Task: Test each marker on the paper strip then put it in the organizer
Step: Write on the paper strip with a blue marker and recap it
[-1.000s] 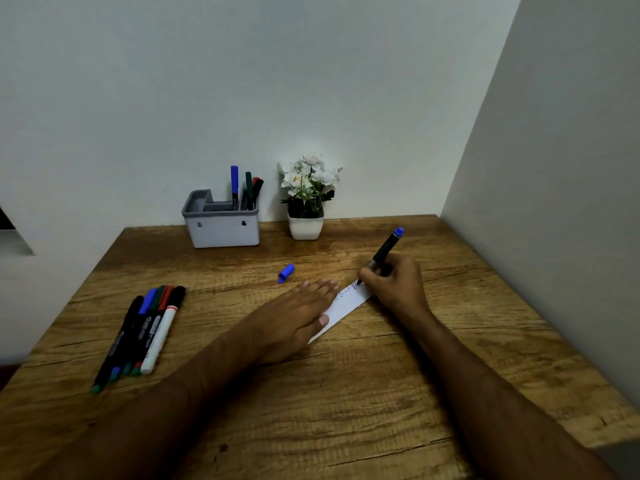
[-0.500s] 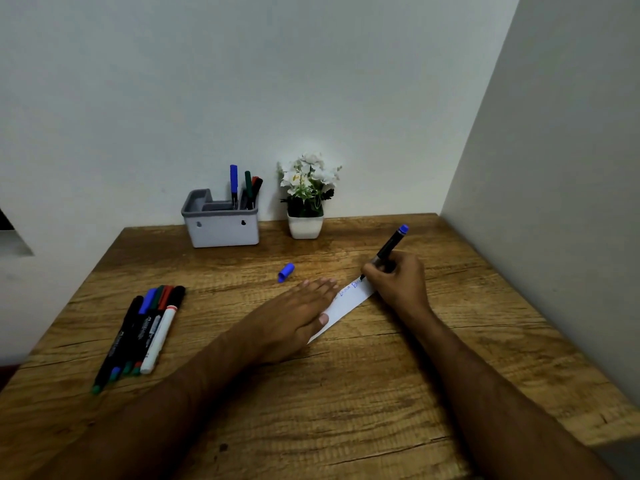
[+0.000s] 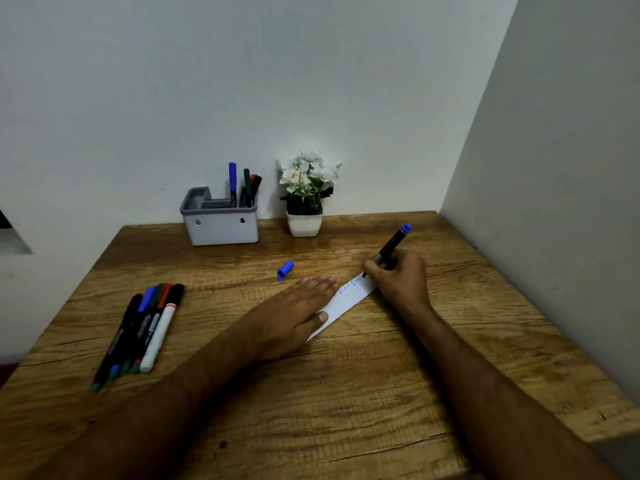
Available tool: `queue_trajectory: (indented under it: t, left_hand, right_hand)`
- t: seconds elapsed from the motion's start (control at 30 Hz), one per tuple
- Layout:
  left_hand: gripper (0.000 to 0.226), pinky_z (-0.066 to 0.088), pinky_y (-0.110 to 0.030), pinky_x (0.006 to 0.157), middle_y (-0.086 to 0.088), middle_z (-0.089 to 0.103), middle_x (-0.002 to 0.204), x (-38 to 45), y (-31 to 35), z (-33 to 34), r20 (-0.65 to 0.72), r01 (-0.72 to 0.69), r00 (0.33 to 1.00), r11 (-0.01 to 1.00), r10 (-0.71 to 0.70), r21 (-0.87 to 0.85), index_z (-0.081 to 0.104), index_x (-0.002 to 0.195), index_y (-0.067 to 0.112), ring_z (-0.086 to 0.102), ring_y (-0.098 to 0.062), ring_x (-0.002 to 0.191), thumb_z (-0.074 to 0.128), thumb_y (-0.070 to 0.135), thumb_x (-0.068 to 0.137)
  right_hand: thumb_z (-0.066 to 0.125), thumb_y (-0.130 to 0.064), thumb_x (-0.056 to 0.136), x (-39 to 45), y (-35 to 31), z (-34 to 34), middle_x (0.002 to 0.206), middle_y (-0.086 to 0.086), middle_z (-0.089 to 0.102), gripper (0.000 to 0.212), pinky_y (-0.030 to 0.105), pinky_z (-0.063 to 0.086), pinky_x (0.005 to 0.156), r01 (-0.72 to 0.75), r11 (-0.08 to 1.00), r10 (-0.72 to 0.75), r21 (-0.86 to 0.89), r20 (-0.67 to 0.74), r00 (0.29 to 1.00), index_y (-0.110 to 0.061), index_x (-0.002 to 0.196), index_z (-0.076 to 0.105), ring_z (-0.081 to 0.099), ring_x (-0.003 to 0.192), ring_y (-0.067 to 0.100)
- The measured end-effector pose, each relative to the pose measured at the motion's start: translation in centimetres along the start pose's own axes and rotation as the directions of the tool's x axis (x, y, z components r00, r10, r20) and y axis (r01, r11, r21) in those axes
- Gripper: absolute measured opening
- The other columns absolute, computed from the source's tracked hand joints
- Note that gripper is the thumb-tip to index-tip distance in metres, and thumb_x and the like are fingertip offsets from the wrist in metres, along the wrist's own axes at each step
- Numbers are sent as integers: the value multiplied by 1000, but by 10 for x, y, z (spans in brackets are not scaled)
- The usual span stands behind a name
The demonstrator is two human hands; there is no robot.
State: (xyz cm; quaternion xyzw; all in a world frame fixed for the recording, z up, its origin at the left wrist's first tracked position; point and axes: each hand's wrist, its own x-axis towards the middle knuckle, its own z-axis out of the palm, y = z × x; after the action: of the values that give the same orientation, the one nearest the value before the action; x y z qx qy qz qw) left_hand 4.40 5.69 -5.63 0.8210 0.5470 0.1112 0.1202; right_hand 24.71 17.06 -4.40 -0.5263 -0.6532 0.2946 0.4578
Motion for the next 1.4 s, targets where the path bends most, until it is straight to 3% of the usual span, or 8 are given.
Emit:
queue_trajectory:
  t: [0.4,0.53,0.73,0.87,0.93,1.0,1.27,1.4]
  left_hand:
    - [56,-13,1,103,16,5,164,-1,7,-10,7,42,999,996,-41,-78,11,159,27,-7,15,139,32,36,108]
    - [53,0,-8,110,16,16,163,-2,10,-18,-18,70,997,988,-73,-139,22,158,28,5,11,140,35,36,107]
    - [51,18,-15,110,8,33,159,5,7,-35,-213,142,964,986,-158,-86,36,154,21,29,-6,146,45,31,104]
    - [26,54,-34,87,-3,70,107,20,5,-42,-393,318,865,947,-311,-48,66,117,12,66,-21,97,53,13,94]
    - [13,56,-40,70,-2,64,81,26,2,-44,-411,441,817,898,-405,-8,64,85,14,63,-20,76,53,15,91]
    - [19,55,-36,66,-5,63,80,31,1,-45,-410,501,794,865,-448,27,57,72,16,63,-22,77,54,15,91]
    - [19,54,-34,75,-7,68,104,40,10,-45,-415,589,776,781,-475,208,67,101,14,66,-25,97,51,4,95]
    - [16,57,-32,74,-5,67,99,42,3,-46,-516,567,701,824,-492,-14,69,97,16,65,-22,93,57,6,93]
  right_hand:
    - [78,-15,81,1,-2,-14,86,7,78,14,39,59,69,-22,951,34,308,-35,999,-9,94,78,73,79,21]
    - [73,3,85,-5,-19,-23,81,11,76,19,35,52,60,6,903,3,429,-19,1000,-10,97,81,65,66,19]
    - [61,-9,96,-8,-44,-33,76,17,68,21,35,51,62,-67,803,25,592,78,997,-10,91,81,60,67,25]
    - [65,-12,96,-10,-47,-32,90,21,77,18,42,58,68,-80,786,29,613,93,995,-4,112,67,67,70,29]
    - [68,-11,95,-12,-48,-31,89,20,78,15,40,58,65,-54,794,16,606,68,998,-2,106,65,68,67,28]
    - [68,-8,94,-15,-48,-30,84,21,76,10,36,55,58,-16,806,-12,591,44,999,1,97,67,66,62,26]
    - [74,0,89,-17,-44,-26,77,19,75,11,32,54,55,100,845,-133,525,26,991,-8,94,80,64,60,23]
    - [66,1,93,-16,-43,-23,86,17,79,18,27,58,65,49,807,-90,588,41,995,-8,96,82,72,74,24]
